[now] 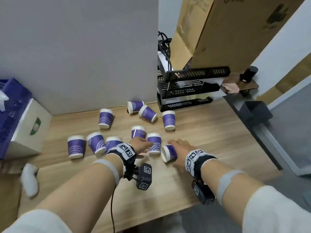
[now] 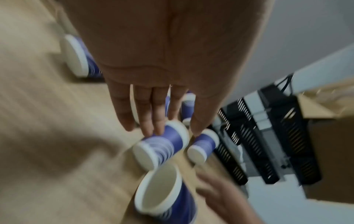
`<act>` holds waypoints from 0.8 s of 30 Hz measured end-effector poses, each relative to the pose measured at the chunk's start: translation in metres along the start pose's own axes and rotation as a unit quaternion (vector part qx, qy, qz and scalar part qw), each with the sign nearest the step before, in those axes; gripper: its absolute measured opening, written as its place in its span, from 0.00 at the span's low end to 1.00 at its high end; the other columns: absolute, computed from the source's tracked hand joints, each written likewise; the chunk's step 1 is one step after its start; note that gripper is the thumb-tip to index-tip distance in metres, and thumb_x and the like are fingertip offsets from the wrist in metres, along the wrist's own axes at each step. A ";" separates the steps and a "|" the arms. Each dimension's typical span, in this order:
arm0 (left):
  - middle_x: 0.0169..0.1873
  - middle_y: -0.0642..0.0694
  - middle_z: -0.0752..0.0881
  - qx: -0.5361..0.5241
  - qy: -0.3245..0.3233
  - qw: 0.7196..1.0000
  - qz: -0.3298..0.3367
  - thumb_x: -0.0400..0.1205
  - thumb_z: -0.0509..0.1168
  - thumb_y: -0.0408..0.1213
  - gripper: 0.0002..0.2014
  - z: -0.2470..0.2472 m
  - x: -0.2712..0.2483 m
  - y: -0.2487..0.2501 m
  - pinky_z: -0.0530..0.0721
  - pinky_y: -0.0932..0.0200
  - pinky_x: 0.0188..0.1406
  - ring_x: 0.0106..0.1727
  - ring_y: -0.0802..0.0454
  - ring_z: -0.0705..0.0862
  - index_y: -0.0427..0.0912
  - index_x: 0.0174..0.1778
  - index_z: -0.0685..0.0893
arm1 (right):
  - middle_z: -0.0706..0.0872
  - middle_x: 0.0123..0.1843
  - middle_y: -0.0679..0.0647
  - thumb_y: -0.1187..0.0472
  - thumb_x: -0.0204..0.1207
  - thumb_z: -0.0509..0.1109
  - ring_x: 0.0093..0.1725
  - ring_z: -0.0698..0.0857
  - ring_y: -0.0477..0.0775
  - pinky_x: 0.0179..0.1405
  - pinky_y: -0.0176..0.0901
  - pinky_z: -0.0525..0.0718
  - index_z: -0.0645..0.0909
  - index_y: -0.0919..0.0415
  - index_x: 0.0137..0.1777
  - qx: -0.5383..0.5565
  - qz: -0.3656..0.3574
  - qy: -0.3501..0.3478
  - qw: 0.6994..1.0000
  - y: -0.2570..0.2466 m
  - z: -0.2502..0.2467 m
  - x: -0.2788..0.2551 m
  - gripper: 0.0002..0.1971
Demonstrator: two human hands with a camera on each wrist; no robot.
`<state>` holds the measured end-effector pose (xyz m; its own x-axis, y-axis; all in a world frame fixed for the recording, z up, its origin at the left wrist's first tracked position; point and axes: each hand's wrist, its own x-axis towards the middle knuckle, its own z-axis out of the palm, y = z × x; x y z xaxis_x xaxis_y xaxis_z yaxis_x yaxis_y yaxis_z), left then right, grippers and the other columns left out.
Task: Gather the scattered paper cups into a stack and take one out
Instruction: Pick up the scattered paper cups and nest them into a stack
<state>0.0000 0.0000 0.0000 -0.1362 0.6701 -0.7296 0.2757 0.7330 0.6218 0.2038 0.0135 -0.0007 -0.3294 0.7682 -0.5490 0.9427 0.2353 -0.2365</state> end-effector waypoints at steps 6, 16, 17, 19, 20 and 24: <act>0.49 0.40 0.85 0.194 0.090 0.976 -0.034 0.72 0.70 0.64 0.33 0.053 0.033 0.007 0.82 0.52 0.48 0.47 0.42 0.84 0.36 0.58 0.78 | 0.75 0.72 0.52 0.55 0.64 0.78 0.73 0.72 0.60 0.73 0.58 0.66 0.61 0.42 0.79 -0.088 -0.124 0.021 0.988 0.022 0.020 0.036 0.44; 0.61 0.38 0.86 0.121 0.171 0.977 -0.029 0.69 0.78 0.53 0.36 0.074 0.055 0.003 0.81 0.49 0.63 0.62 0.38 0.85 0.34 0.67 0.76 | 0.79 0.67 0.53 0.51 0.64 0.73 0.67 0.77 0.61 0.64 0.59 0.73 0.61 0.47 0.74 -0.051 -0.109 0.014 0.993 0.077 0.010 0.059 0.38; 0.61 0.38 0.87 0.130 0.162 0.978 -0.026 0.69 0.78 0.52 0.35 0.075 0.055 0.002 0.81 0.49 0.63 0.61 0.39 0.85 0.35 0.66 0.78 | 0.79 0.67 0.54 0.50 0.63 0.73 0.68 0.77 0.62 0.64 0.58 0.73 0.60 0.47 0.76 -0.041 -0.099 0.010 0.994 0.080 0.007 0.060 0.40; 0.57 0.40 0.89 0.142 0.147 0.979 -0.025 0.68 0.79 0.52 0.31 0.075 0.055 -0.002 0.83 0.51 0.60 0.58 0.41 0.87 0.37 0.62 0.82 | 0.77 0.69 0.55 0.49 0.63 0.74 0.69 0.76 0.62 0.65 0.57 0.73 0.57 0.46 0.79 -0.015 -0.075 0.007 0.997 0.085 0.001 0.063 0.44; 0.56 0.41 0.90 0.142 0.142 0.979 -0.027 0.68 0.79 0.52 0.30 0.075 0.055 -0.003 0.83 0.52 0.58 0.56 0.42 0.87 0.39 0.61 0.84 | 0.76 0.69 0.55 0.50 0.63 0.74 0.70 0.75 0.62 0.66 0.57 0.72 0.56 0.45 0.80 0.002 -0.068 0.006 0.998 0.087 -0.001 0.064 0.45; 0.55 0.45 0.87 0.151 0.139 0.978 -0.042 0.65 0.79 0.52 0.32 0.075 0.055 -0.005 0.82 0.54 0.58 0.56 0.44 0.86 0.43 0.61 0.78 | 0.75 0.69 0.55 0.50 0.61 0.75 0.70 0.76 0.63 0.66 0.57 0.75 0.54 0.44 0.80 0.062 -0.061 0.015 0.996 0.088 -0.008 0.066 0.48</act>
<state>0.0631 0.0244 -0.0641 -0.4120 0.6455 -0.6431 0.5149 0.7472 0.4201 0.2652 0.0899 -0.0516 -0.4375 0.7561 -0.4868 0.8814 0.2532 -0.3988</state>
